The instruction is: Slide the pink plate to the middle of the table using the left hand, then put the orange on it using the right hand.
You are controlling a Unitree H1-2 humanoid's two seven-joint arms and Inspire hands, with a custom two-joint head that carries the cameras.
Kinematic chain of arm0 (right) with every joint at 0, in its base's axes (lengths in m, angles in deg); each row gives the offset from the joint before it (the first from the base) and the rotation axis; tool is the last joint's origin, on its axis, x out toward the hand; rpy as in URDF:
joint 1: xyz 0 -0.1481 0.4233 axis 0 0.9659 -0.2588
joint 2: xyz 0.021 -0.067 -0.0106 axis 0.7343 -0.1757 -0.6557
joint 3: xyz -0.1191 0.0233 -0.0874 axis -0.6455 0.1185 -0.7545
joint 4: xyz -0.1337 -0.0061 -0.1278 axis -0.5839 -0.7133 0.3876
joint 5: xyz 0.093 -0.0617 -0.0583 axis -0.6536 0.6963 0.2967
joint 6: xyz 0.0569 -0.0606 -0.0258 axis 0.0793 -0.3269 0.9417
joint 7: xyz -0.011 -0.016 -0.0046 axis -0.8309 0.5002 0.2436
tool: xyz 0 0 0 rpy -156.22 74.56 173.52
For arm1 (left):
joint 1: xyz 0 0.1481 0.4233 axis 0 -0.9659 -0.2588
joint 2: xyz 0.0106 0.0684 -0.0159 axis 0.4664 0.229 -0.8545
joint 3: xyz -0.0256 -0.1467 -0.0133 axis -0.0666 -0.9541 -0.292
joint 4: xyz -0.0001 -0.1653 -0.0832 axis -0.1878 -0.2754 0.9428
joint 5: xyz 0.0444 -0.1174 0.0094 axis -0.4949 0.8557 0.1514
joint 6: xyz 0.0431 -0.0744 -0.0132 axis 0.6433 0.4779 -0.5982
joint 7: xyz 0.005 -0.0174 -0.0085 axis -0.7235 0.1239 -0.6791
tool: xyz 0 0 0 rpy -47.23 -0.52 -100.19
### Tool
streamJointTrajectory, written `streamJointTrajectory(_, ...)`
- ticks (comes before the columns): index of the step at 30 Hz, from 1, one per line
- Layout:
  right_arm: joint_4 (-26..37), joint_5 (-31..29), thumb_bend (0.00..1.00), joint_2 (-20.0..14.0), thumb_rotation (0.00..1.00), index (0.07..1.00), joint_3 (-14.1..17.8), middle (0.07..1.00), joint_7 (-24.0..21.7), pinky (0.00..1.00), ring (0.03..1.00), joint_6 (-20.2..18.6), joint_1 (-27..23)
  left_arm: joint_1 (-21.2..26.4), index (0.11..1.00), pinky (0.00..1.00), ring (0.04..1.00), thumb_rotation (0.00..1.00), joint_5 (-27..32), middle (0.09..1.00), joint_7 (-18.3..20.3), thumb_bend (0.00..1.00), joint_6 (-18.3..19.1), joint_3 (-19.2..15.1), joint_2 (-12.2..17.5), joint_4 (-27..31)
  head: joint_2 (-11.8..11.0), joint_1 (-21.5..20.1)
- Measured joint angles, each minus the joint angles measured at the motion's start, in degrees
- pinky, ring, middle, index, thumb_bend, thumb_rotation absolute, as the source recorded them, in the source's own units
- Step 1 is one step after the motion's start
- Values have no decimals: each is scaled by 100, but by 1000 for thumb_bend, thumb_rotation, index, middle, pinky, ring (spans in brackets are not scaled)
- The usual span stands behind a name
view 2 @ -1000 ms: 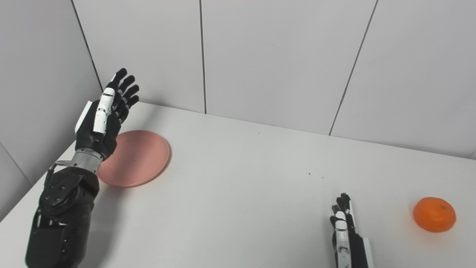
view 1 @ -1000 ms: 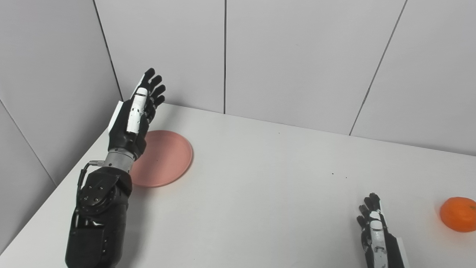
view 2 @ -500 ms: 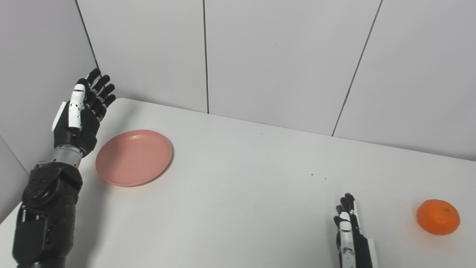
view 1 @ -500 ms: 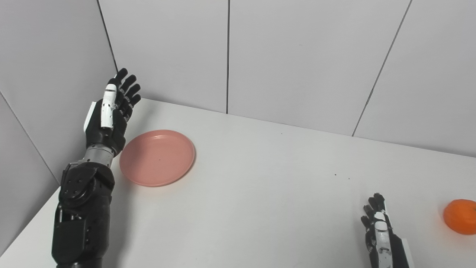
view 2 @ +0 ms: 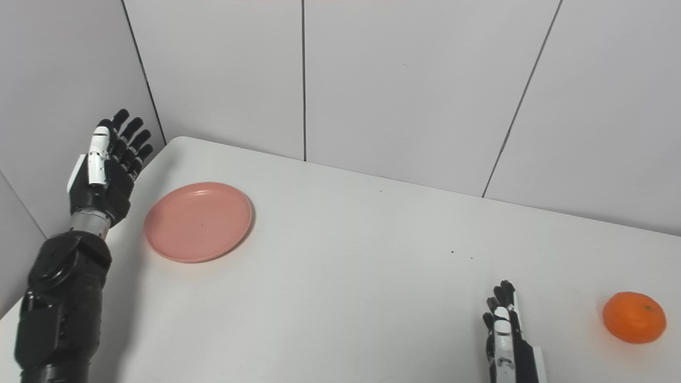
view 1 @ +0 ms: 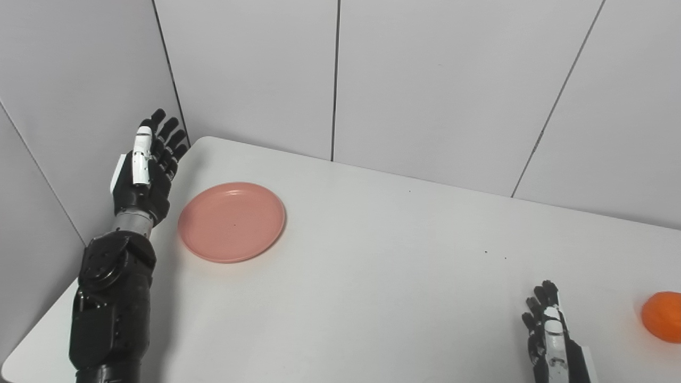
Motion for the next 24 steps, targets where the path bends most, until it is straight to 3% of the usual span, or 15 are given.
streamJointTrajectory(24,79,-142,124,-60,1000,1000,22,1000,-14,1000,1000,-173,0,-204,943,978,957,1000,222,955,28,315,-35,-12,38,-527,62,123)
